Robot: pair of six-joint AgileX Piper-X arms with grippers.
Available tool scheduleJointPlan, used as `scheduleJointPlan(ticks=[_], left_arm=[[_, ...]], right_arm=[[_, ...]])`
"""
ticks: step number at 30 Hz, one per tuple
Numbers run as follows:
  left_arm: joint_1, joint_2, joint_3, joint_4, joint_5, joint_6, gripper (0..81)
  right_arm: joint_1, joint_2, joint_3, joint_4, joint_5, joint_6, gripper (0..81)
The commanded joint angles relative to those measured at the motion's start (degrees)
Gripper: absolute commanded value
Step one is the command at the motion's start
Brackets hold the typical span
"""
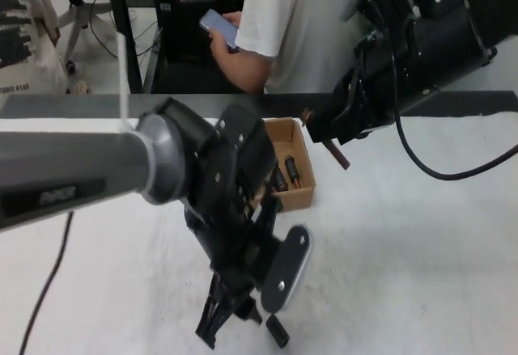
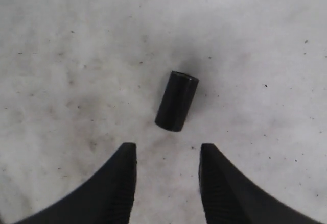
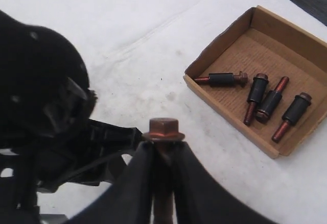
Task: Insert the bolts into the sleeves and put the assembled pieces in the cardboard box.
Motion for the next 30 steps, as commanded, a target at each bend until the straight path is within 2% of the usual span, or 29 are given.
scheduleJointPlan(ticks=[1,6,18,26,30], left_arm=[[-0.25,1.30,-0.44,0.27,-0.46,0.84,37.8],[-1.34,1.74,-0.63,0.12,-3.38,5.58,37.8],[-3.79,1.74,-0.61,-4.70,-2.56,6.01,37.8],[-3.86,1.84,-0.61,-4.88,-2.56,6.01,37.6],[-3.86,3.02,-0.61,-4.77,-2.56,6.01,31.4]], right_arm=[[-0.16,-0.61,-0.56,0.14,-1.14,-0.09,0.8],[-0.16,-0.61,-0.56,0.14,-1.31,-0.09,0.8],[-0.16,-0.61,-0.56,0.14,-1.31,-0.09,0.8],[-0.16,-0.61,-0.56,-0.21,-1.30,-0.09,0.8],[-0.16,-0.61,-0.56,-0.18,-2.65,-0.09,0.8]])
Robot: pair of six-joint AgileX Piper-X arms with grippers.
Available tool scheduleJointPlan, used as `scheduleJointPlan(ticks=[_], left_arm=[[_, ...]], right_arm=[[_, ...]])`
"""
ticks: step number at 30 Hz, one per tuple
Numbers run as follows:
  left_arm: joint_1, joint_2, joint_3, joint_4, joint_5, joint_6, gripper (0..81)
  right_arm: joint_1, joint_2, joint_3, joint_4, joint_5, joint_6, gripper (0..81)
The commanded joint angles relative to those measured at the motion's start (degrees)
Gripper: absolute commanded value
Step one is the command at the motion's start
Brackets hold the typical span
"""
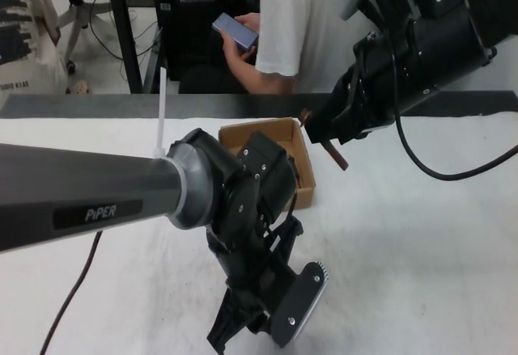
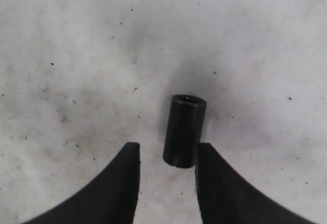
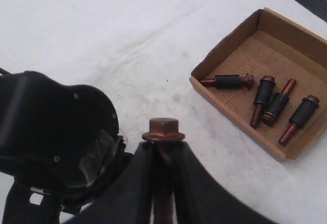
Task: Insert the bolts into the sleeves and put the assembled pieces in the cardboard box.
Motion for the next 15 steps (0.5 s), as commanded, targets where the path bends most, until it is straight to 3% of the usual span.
scheduleJointPlan(ticks=[1,15], left_arm=[[-0.32,1.19,-0.48,-0.05,0.08,0.40,31.0],[-0.32,2.03,-0.37,-0.16,-0.06,0.13,29.6]], right_arm=[[-0.16,-0.61,-0.56,-0.18,-1.53,-0.09,0.8],[-0.16,-0.61,-0.56,-0.18,-1.53,-0.09,0.8]])
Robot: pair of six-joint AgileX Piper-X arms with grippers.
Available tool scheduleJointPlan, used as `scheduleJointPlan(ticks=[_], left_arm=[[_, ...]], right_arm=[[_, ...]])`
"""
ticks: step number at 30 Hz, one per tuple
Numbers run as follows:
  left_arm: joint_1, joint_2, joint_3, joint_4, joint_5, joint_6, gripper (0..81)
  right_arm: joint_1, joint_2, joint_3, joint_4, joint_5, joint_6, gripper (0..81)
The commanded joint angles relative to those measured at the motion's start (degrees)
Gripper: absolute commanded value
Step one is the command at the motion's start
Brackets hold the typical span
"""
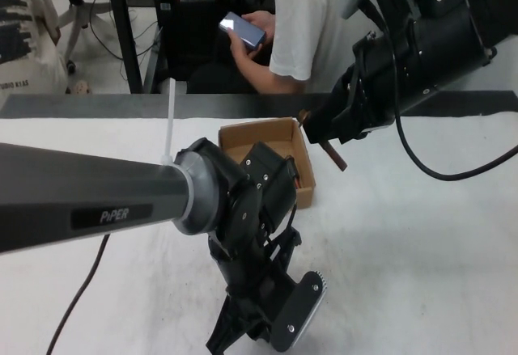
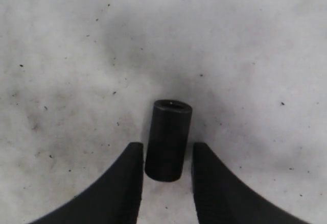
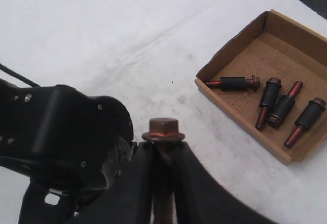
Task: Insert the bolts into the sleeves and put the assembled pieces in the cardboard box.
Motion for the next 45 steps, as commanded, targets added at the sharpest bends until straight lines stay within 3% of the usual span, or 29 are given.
scheduleJointPlan(ticks=[1,4,5,6,9,16,20,23,30,39,42,45], left_arm=[[-0.32,0.25,-0.37,-0.31,-0.06,0.13,27.3],[-0.32,0.62,-0.37,-0.32,-0.06,-0.34,11.5],[-0.32,0.72,-0.37,-0.32,-0.06,-1.23,2.4],[-0.32,0.78,-0.37,-0.32,-0.06,-1.40,0.0],[-0.32,0.91,-0.37,-0.47,-0.06,-2.66,0.4],[-0.09,0.74,-0.37,-3.54,-0.77,-16.59,0.3],[1.10,-0.18,-0.37,-4.14,6.38,-28.70,0.3],[3.05,-1.03,-0.47,-5.85,13.51,-37.71,0.3],[10.12,-4.41,-0.47,-8.89,18.46,-48.58,0.3],[15.78,-18.34,-0.35,-15.34,13.61,-51.97,0.3],[17.46,-23.23,0.21,-21.72,14.39,-61.51,0.3],[19.93,-26.07,3.67,-30.57,19.86,-75.08,0.3]], right_arm=[[-0.16,-0.61,-0.56,-0.18,-0.98,-0.09,0.8],[-0.16,-0.61,-0.56,-0.18,-0.98,-0.09,0.8],[-0.16,-0.61,-0.56,-0.18,-0.98,-0.09,0.8],[-0.16,-0.61,-0.56,-0.18,-0.98,-0.09,0.8],[-0.16,-0.61,-0.56,-0.18,-0.98,-0.09,0.8],[-0.56,-0.61,-0.56,-0.18,-0.90,-0.09,0.8],[-1.84,-0.79,-0.56,-0.25,-0.90,-0.09,0.8],[-3.42,-1.25,-0.56,-0.25,-0.90,-0.09,0.8],[-7.47,-3.07,-0.56,-1.29,-4.69,2.28,0.8],[-8.74,-3.51,-0.56,-2.89,-4.81,3.02,0.8],[-8.74,-3.51,-0.56,-2.90,-4.81,3.32,0.8],[-8.74,-3.51,-0.56,-4.02,-7.55,5.80,0.8]])
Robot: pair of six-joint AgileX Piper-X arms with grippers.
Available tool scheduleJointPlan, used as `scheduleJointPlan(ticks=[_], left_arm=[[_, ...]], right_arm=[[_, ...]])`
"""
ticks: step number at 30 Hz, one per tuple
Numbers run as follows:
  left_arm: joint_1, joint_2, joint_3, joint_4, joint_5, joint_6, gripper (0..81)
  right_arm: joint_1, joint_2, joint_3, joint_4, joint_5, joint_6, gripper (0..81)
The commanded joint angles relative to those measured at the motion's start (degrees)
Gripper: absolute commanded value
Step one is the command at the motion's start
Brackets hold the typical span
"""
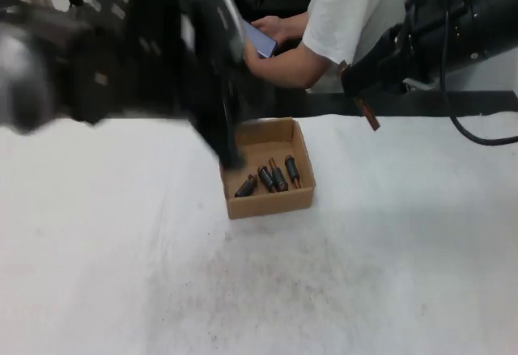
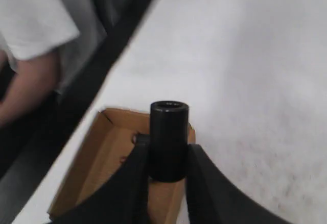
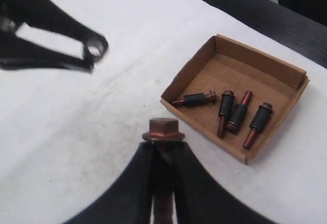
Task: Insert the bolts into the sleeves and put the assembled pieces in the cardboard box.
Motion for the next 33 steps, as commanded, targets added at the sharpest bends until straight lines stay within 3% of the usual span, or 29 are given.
scheduleJointPlan(ticks=[1,8,16,20,27,33], left_arm=[[2.24,-2.34,3.89,-7.75,3.90,-12.07,0.3],[3.76,-2.92,19.40,-20.01,10.49,-26.73,0.3],[3.60,-2.92,28.69,-49.90,9.08,-47.00,0.3],[3.49,-2.92,28.52,-51.20,8.12,-49.05,0.3],[3.47,-2.92,28.52,-51.20,8.43,-49.93,0.3],[1.52,-2.92,28.52,-51.20,9.62,-51.10,0.3]], right_arm=[[-0.11,-0.76,-0.56,-2.49,-3.46,2.59,0.8],[-0.11,-1.61,-0.56,-14.21,-5.70,10.77,0.8],[0.02,-1.45,-0.40,-30.20,-16.17,20.51,0.8],[0.02,-1.36,0.70,-42.61,-18.46,28.43,0.8],[0.02,-1.36,10.42,-74.68,-19.06,50.83,0.8],[0.67,-1.36,17.79,-79.82,-17.14,54.29,0.8]])
